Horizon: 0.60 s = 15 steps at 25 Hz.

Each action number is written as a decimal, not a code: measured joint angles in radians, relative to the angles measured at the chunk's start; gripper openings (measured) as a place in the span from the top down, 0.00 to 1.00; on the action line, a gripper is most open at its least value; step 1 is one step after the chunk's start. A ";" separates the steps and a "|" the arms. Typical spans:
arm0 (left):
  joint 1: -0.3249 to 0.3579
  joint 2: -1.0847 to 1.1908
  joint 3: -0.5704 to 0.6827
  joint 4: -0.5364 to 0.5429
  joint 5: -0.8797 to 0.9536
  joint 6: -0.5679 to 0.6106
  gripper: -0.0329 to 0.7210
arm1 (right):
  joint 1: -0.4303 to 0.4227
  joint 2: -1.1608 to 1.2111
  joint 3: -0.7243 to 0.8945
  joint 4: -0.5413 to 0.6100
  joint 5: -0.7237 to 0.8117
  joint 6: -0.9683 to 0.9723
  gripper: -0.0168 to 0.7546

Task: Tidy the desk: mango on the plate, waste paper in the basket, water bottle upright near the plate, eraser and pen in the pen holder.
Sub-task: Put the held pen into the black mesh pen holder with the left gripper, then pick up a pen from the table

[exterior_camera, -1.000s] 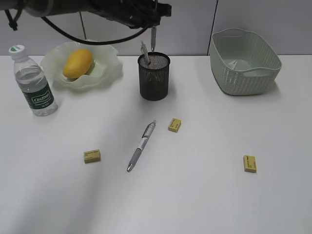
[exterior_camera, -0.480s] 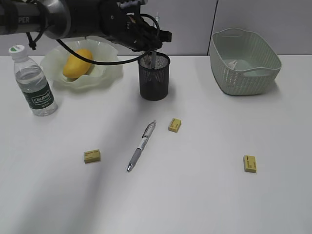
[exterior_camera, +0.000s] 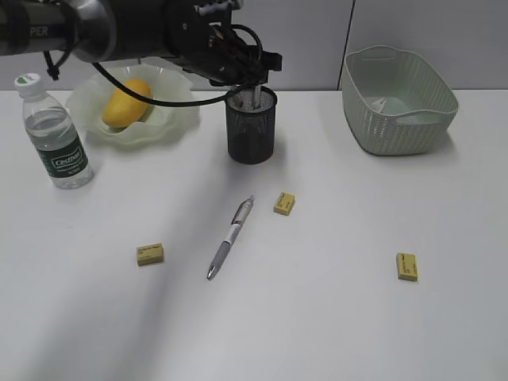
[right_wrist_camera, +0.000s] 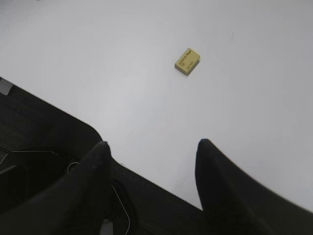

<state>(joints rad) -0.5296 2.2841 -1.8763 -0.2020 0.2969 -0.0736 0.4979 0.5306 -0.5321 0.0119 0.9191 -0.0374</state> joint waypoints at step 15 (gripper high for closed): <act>0.000 -0.239 0.000 0.061 0.323 0.005 0.53 | 0.000 0.000 0.000 0.000 0.000 0.000 0.41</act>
<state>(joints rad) -0.5296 2.0452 -1.8766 -0.1406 0.6197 -0.0682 0.4979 0.5306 -0.5321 0.0119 0.9191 -0.0374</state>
